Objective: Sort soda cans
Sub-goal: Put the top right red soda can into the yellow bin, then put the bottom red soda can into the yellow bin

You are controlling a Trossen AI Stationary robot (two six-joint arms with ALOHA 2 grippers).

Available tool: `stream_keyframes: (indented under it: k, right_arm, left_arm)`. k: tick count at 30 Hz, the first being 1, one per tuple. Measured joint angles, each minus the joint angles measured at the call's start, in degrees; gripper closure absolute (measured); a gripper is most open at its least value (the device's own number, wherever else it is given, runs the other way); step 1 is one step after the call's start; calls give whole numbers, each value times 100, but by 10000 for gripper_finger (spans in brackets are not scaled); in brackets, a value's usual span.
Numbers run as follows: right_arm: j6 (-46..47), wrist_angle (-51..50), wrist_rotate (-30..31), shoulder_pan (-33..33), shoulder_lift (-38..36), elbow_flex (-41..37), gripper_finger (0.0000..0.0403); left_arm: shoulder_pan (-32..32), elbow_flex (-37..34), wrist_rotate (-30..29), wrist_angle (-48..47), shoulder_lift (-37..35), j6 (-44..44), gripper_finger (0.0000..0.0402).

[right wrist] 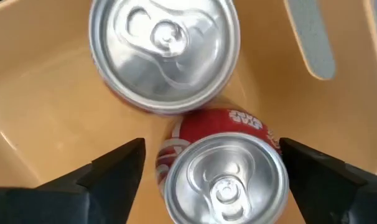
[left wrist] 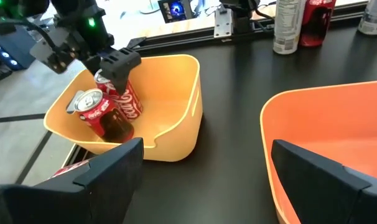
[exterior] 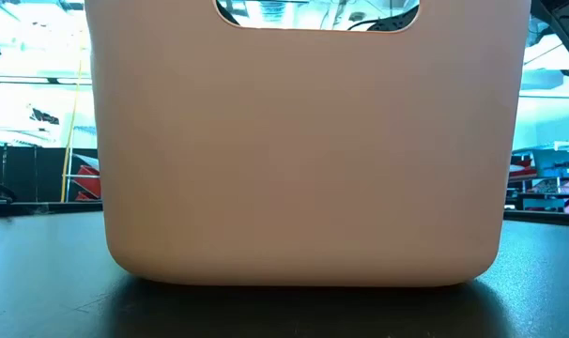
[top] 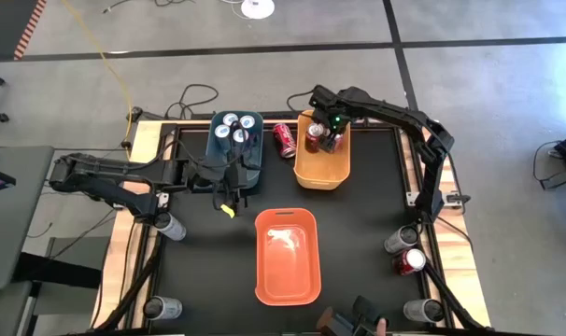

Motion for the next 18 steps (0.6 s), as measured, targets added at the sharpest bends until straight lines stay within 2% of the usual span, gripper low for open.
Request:
stream_keyframes:
  k: [6,11,14,18]
  right_arm:
    - [379,-45,-15,-56,-181,0,7]
    - [1622,-12,20,-61,-672,-2,13]
    - [2012,406,41,101,-1148,-8,14]
    - [2024,1258,16,593,-1661,-4,11]
  left_arm:
    - [18,0,-91,-24,0,83,52]
    - [274,0,-523,-54,17,571,52]
    - [502,5,-275,-69,296,767,52]
    - [677,-4,-182,-183,825,439,52]
